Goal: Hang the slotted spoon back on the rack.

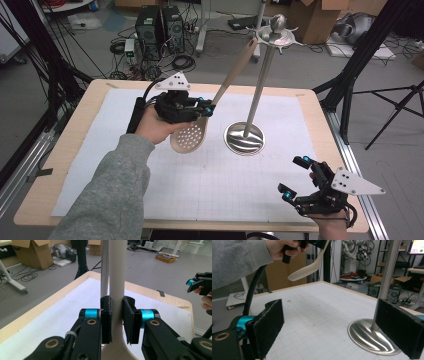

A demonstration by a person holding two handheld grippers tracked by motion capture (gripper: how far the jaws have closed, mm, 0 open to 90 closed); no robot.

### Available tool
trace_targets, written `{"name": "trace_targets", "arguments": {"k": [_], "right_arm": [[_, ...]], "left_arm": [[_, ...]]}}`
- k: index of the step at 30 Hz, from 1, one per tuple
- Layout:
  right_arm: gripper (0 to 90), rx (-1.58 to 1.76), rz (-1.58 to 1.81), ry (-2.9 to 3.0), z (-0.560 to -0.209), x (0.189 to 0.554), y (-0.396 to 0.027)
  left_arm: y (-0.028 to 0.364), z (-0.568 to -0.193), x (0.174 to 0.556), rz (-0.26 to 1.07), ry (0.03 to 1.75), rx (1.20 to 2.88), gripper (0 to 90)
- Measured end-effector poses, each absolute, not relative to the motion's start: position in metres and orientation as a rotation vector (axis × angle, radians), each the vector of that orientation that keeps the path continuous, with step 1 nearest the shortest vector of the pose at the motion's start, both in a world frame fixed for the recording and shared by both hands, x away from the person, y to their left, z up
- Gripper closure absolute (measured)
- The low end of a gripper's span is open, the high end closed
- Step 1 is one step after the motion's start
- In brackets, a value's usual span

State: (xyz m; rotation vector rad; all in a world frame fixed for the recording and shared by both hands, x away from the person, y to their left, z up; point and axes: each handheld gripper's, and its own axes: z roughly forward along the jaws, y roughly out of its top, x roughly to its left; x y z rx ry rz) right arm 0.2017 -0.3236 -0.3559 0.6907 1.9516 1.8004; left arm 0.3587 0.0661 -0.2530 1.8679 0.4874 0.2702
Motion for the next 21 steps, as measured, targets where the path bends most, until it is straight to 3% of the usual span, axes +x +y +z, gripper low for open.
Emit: {"name": "trace_targets", "arguments": {"k": [21], "right_arm": [[7.4,0.715,1.789,1.943,-0.359,0.203,-0.329]], "left_arm": [[0.044,-0.259,0.371,0.264,0.501,1.901,77.9]]}}
